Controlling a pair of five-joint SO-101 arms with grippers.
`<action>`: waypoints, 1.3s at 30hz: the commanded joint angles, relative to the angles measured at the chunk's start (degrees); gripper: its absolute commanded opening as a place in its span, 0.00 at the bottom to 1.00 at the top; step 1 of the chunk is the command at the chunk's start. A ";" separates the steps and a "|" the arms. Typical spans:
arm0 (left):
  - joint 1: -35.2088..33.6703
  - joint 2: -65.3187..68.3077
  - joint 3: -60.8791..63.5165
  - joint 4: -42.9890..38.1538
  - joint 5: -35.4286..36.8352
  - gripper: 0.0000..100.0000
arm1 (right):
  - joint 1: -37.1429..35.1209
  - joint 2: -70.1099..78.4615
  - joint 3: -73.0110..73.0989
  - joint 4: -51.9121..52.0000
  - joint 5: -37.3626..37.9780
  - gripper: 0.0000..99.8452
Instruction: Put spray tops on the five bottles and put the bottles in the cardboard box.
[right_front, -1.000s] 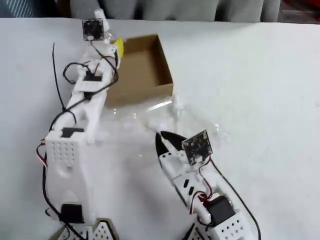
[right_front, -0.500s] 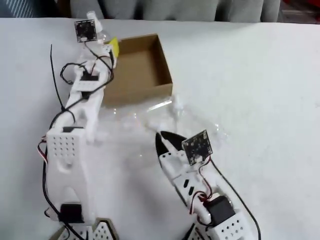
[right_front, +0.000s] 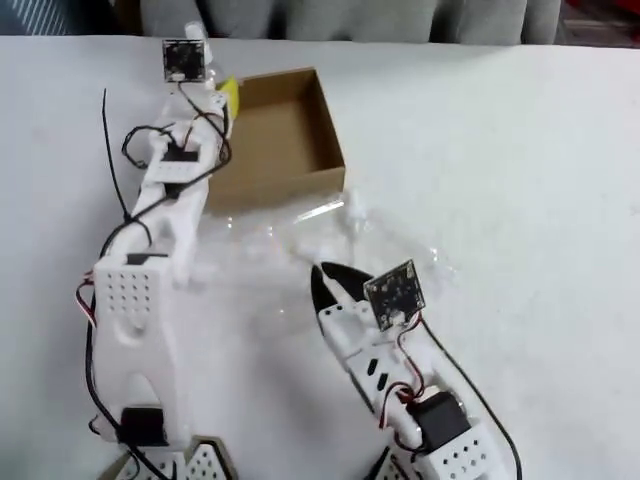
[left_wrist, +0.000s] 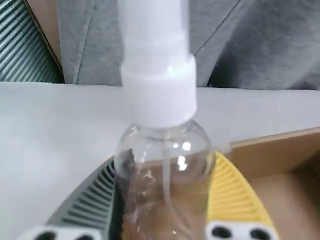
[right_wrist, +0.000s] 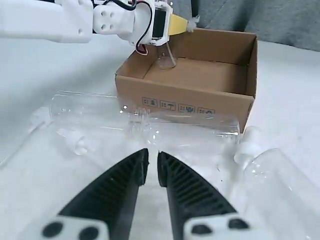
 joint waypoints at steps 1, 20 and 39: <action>0.75 -0.57 -3.16 -0.18 -0.35 0.02 | 0.31 -0.31 0.62 -0.13 0.53 0.02; -0.40 -0.84 -0.35 0.18 2.11 0.17 | 0.31 -0.40 0.62 -0.22 0.62 0.02; -0.84 -0.84 -0.26 3.87 2.20 0.32 | 0.31 -0.48 0.62 -1.01 0.62 0.02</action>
